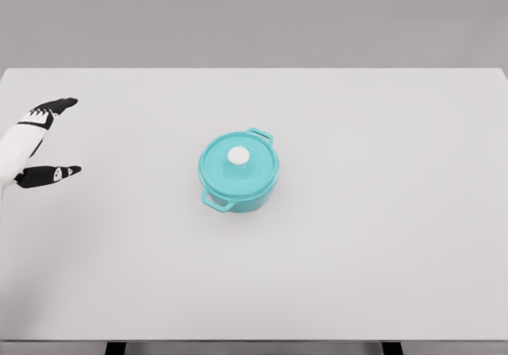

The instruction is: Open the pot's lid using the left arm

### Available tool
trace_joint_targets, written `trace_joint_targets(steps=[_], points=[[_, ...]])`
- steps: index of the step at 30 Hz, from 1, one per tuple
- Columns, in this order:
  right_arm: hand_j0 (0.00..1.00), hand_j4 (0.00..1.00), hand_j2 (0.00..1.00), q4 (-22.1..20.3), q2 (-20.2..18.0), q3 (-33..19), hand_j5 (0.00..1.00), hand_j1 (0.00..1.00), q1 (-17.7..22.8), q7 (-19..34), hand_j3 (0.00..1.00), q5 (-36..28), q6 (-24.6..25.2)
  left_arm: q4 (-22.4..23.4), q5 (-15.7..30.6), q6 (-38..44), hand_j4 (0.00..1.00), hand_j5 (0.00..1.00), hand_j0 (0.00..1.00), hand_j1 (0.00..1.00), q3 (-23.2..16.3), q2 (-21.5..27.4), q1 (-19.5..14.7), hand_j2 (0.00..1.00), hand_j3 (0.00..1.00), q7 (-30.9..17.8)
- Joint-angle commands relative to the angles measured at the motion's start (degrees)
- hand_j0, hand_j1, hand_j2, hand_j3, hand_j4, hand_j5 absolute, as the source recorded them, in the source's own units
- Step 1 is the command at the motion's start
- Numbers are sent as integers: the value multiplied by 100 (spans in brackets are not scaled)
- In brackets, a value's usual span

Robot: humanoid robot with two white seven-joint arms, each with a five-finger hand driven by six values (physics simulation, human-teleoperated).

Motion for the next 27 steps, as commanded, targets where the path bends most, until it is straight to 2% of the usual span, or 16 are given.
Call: trace_joint_targets(steps=[1,10,12,15,16,17,18,20,23,27], points=[[100,100,100,1,0,0,100,100,0,0,100,-3,-1,11,38,2,100,100,100,100,4,7,0,100,100,3],[100,100,100,1,0,0,100,100,0,0,100,-3,-1,2,38,2,100,100,100,100,-102,-2,-79,100,100,3],[100,100,100,1,0,0,100,100,0,0,100,-3,-1,-24,64,2,100,100,100,100,-532,24,-474,100,100,-119],[100,100,100,1,0,0,100,100,0,0,100,-3,-1,-68,73,2,94,94,94,94,-910,24,-773,94,94,-805],[100,100,100,1,0,0,100,100,0,0,100,-3,-1,-68,73,2,94,94,94,94,-1077,16,-887,94,94,-884],[100,100,100,1,0,0,100,100,0,0,100,-3,-1,-69,64,2,87,87,87,87,-1402,7,-1081,87,87,-911],[100,100,100,1,0,0,100,100,0,0,100,-3,-1,-68,64,2,86,86,86,86,-1631,7,-1300,86,86,-920],[100,100,100,1,0,0,100,100,0,0,100,-3,-1,-77,64,2,86,86,86,86,-1859,-2,-1520,86,86,-911],[100,100,100,1,0,0,100,100,0,0,100,-3,-1,-323,134,2,86,86,86,86,-2299,-11,-1687,86,86,-920],[100,100,100,1,0,0,100,100,0,0,100,-3,-1,-648,134,2,85,85,85,85,-2457,-266,-1705,85,85,-911]])
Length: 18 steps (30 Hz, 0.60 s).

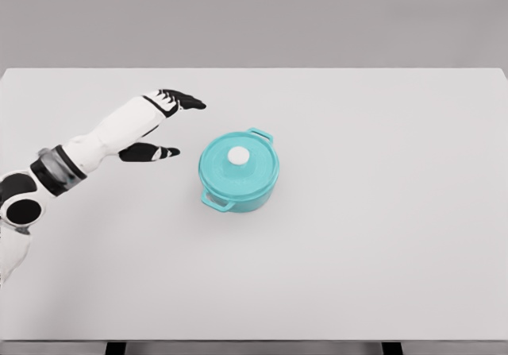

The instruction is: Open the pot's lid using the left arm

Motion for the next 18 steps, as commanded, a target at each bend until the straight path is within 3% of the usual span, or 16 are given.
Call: trace_joint_targets(steps=[1,10,12,18], points=[[100,100,100,1,0,0,100,100,0,0,100,-3,0,-236,49,7,85,85,85,85,-269,-89,-26,85,85,-3],[100,100,100,1,0,0,100,100,0,0,100,-3,0,-298,304,7,79,79,79,79,-559,-318,-35,79,79,-3],[100,100,100,1,0,0,100,100,0,0,100,-3,0,-403,761,7,79,79,79,79,-805,-300,-27,79,79,-3],[100,100,100,1,0,0,100,100,0,0,100,-3,0,-394,963,7,79,79,79,79,-902,-309,-27,79,79,-3]])
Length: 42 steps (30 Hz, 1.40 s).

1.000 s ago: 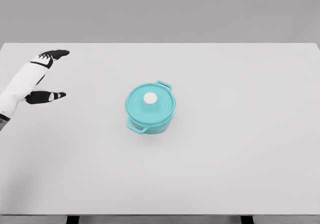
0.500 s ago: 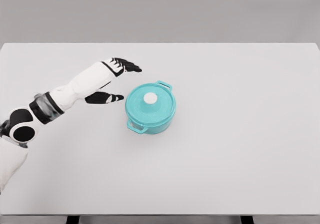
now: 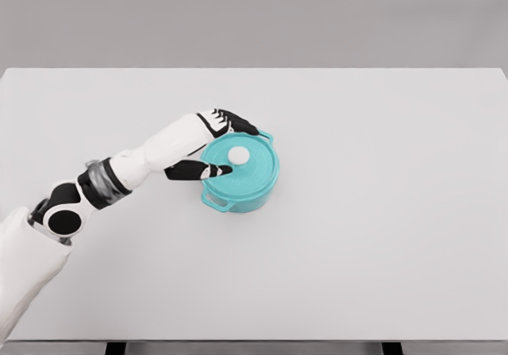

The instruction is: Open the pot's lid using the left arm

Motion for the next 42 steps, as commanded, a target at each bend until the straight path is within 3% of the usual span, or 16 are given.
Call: trace_joint_targets(steps=[1,6,9,17,20,42], points=[[100,100,100,1,0,0,100,100,0,0,100,-3,-1,-8,251,7,79,79,79,79,-97,1,0,79,79,3],[100,100,100,1,0,0,100,100,0,0,100,-3,-1,9,497,7,80,80,80,80,-290,1,0,80,80,3],[100,100,100,1,0,0,100,100,0,0,100,-3,-1,18,1042,7,80,80,80,80,-519,9,-9,80,80,-6],[100,100,100,1,0,0,100,100,0,0,100,-3,-1,44,1491,289,81,81,81,81,-528,62,-18,81,81,-32],[100,100,100,1,0,0,100,100,0,0,100,-3,-1,70,1763,615,81,81,81,81,-528,89,-123,81,81,-471],[100,100,100,1,0,0,100,100,0,0,100,-3,-1,580,1702,993,79,79,79,79,-572,18,-264,79,79,-498]])
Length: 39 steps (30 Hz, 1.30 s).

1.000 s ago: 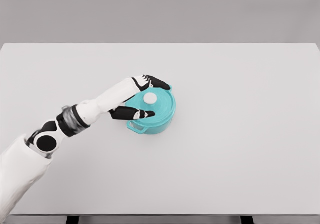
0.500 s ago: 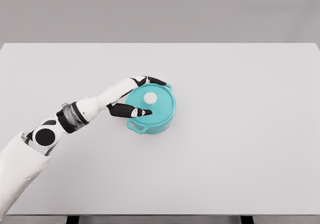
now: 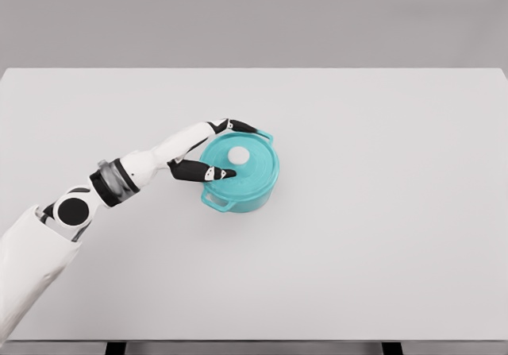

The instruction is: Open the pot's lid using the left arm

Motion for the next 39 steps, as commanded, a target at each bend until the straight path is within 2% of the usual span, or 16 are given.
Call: trace_joint_targets(steps=[1,5,16,19,39], points=[[100,100,100,1,0,0,100,100,0,0,100,-3,0,31,34,10,79,79,79,79,0,-13,9,79,79,2],[100,100,100,1,0,0,100,100,0,0,100,-3,0,22,34,10,73,73,73,73,-79,-22,0,73,73,2],[100,100,100,1,0,0,100,100,0,0,100,-3,0,31,-28,10,73,73,73,73,-114,-22,18,73,73,11],[100,100,100,1,0,0,100,100,0,0,100,-3,0,31,-221,1,73,73,73,73,-105,-22,9,73,73,11],[100,100,100,1,0,0,100,100,0,0,100,-3,0,171,-300,-8,72,72,72,72,-61,-162,-62,72,72,11]])
